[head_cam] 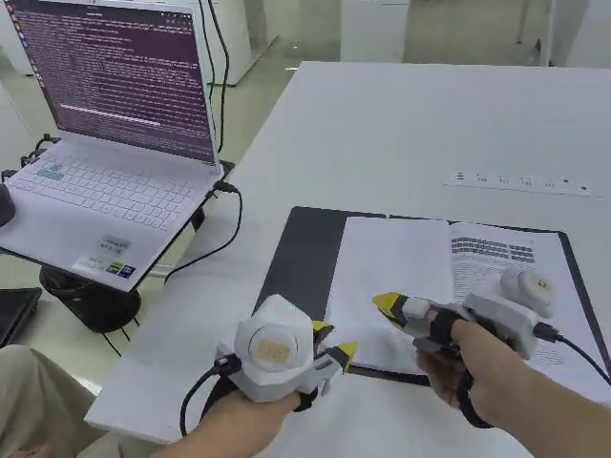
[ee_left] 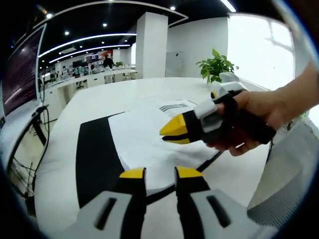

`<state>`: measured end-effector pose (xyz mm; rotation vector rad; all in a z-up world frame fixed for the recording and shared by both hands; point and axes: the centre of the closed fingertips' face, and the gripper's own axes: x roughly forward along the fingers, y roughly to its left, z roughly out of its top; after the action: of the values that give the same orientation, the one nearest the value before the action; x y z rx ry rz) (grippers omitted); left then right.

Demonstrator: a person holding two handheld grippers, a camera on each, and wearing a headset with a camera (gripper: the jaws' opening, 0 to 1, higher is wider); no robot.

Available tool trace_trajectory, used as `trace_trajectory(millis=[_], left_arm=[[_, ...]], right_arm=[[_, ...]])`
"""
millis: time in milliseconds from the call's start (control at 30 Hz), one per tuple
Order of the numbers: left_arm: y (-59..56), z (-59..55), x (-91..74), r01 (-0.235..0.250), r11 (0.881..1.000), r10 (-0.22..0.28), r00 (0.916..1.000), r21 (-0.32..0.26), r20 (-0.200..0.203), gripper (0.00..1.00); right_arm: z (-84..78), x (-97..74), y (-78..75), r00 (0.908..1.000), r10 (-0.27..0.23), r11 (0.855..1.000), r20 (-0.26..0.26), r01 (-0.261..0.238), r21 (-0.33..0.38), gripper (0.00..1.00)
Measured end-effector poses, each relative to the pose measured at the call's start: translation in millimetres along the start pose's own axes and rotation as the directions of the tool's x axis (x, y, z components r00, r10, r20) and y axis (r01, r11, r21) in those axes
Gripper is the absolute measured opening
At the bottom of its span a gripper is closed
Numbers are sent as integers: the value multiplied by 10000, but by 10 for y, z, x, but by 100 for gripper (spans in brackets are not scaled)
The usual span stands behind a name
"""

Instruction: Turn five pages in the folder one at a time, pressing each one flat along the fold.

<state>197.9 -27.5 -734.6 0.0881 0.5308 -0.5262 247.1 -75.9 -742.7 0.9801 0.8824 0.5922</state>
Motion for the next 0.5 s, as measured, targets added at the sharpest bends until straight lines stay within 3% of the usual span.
trace_trajectory(millis=[133,333,500], left_arm=[[52,-162,277,-189,9997,199,9972,149,-720,20],[165,-350,394,-757,9971,743,9905,-75,-1158,20],[169,-380,381,-838,9965,835,9938,-20,-735,20]], right_arm=[[201,-186,-183,9992,-183,9992,349,171,354,0],[484,-275,-311,9969,-206,9974,760,152,708,0],[663,-209,-347,9957,-110,9956,925,23,939,0]])
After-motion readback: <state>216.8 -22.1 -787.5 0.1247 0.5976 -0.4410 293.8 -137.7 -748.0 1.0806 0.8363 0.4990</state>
